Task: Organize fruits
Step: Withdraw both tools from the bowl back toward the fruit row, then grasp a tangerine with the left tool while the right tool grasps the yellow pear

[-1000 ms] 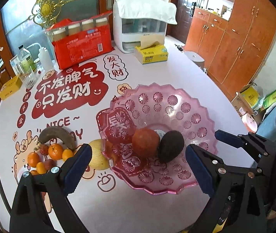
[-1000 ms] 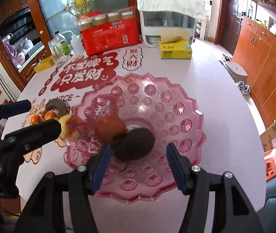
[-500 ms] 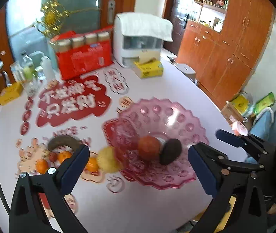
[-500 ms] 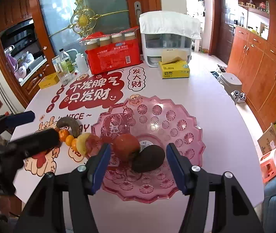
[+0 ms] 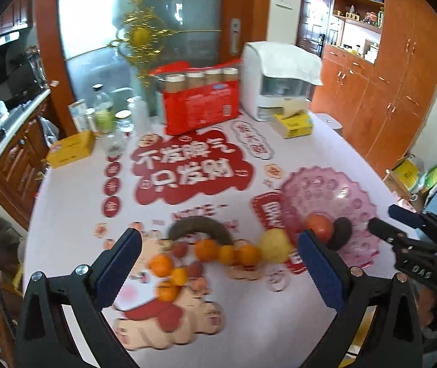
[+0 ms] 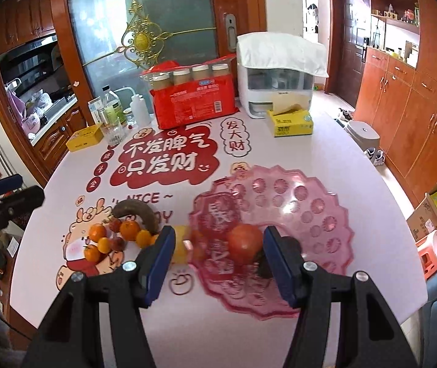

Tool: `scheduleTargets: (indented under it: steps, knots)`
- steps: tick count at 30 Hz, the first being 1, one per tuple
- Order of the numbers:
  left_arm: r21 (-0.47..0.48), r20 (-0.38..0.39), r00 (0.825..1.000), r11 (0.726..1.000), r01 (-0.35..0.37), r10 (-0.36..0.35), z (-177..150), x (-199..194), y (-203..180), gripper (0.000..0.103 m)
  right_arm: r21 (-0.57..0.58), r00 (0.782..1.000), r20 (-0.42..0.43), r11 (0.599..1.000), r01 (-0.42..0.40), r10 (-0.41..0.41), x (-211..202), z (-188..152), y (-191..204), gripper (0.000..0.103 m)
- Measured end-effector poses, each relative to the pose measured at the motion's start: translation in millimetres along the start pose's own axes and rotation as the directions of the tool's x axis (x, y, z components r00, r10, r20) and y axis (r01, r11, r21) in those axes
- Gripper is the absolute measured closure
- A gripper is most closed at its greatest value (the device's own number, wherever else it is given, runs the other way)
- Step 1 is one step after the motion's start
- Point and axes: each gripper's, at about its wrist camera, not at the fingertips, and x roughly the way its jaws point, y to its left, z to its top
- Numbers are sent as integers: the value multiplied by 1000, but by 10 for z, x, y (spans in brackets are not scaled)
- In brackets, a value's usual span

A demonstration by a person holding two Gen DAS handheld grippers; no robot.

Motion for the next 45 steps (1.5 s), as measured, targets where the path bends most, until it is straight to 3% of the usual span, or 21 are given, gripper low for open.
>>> scheduleTargets:
  steps: [6, 14, 21, 28, 31, 36, 39, 45]
  knots:
    - [20, -1, 999, 999, -32, 32, -88, 12, 562, 2, 29, 999, -34, 999, 17, -16, 103, -110, 389, 43]
    - [96, -95, 995, 994, 46, -37, -310, 412, 844, 2, 89, 994, -102, 995, 53, -44, 389, -358, 772, 43]
    - [135, -208, 975, 985, 108, -78, -619, 976, 847, 2, 188, 988, -146, 979, 75, -47, 710, -615, 874, 38]
    - [57, -301, 947, 990, 132, -109, -942, 1454, 991, 8, 293, 982, -185, 952, 92, -38, 1056, -820, 861, 34]
    - [23, -317, 941, 991, 135, -121, -1039, 1578, 1048, 14, 333, 981, -193, 939, 89, -25, 1186, -859, 829, 34]
    - [-18, -346, 926, 988, 152, -149, -1118, 1733, 1086, 34, 395, 981, -192, 914, 91, -15, 1345, -874, 776, 34]
    - [-19, -361, 918, 986, 168, -163, -1155, 1797, 1044, 39, 432, 981, -191, 896, 108, -26, 1427, -883, 748, 34]
    - [-19, -381, 908, 983, 184, -177, -1220, 1902, 997, 52, 548, 989, -132, 826, 129, -67, 1528, -907, 651, 31]
